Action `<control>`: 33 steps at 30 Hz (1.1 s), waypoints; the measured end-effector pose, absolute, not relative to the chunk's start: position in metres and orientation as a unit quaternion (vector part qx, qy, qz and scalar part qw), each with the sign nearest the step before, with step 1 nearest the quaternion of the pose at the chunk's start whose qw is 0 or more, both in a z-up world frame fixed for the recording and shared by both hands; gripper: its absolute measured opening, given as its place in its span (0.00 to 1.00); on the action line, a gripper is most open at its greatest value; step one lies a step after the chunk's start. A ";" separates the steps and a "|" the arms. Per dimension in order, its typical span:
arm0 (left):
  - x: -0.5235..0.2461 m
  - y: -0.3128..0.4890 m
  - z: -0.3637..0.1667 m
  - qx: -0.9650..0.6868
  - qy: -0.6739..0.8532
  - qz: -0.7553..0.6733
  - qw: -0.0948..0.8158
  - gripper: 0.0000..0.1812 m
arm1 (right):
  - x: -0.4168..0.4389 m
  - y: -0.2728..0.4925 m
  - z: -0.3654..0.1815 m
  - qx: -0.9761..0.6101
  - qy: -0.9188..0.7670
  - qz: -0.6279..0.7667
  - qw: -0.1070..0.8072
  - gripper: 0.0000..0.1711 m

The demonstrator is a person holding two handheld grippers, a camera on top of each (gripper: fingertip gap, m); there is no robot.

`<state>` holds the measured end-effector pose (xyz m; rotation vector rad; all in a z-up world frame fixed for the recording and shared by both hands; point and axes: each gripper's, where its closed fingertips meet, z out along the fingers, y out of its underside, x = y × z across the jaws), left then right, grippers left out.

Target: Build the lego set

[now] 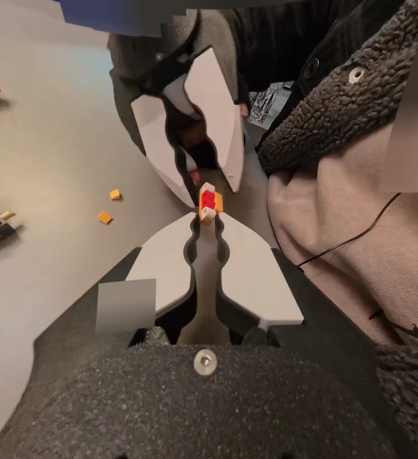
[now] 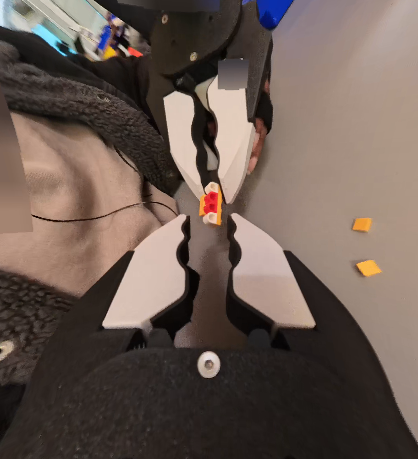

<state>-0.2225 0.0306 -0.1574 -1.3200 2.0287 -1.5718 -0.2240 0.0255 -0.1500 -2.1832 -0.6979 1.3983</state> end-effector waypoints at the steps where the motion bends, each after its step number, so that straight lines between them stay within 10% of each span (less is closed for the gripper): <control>1: -0.223 0.031 -0.158 -0.458 0.693 -0.544 0.120 0.06 | -0.221 0.029 -0.154 -0.802 -0.269 0.472 0.248 0.17; 10: -0.222 0.035 -0.157 -0.492 0.653 -0.572 0.071 0.06 | -0.224 0.040 -0.154 -0.791 -0.413 0.247 0.378 0.14; 33: -0.224 0.032 -0.165 -0.412 0.754 -0.462 0.217 0.05 | -0.225 0.031 -0.163 -0.802 -0.396 0.308 0.325 0.07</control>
